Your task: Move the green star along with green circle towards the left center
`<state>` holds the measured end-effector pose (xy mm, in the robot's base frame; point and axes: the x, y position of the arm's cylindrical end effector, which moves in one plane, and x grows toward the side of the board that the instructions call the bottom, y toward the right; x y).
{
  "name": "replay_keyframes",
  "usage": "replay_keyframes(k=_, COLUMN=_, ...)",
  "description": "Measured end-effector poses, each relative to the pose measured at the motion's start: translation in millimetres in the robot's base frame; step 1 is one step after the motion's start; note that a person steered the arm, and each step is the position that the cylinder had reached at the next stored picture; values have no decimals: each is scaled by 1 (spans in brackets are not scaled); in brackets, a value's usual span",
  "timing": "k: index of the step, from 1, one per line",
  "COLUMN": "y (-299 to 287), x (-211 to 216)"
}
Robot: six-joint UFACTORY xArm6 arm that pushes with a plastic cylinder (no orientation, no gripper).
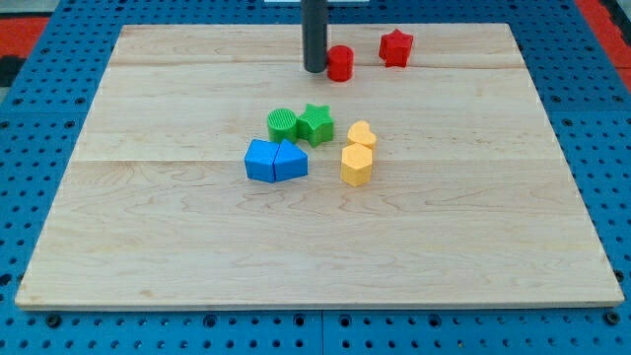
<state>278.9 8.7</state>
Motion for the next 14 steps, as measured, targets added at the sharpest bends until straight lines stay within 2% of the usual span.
replay_keyframes(k=3, y=53, x=0)
replay_keyframes(k=4, y=20, x=42)
replay_keyframes(k=5, y=16, x=66)
replay_keyframes(k=6, y=32, x=66)
replay_keyframes(k=9, y=30, x=93)
replay_keyframes(k=12, y=9, x=105)
replay_keyframes(k=14, y=-26, x=108)
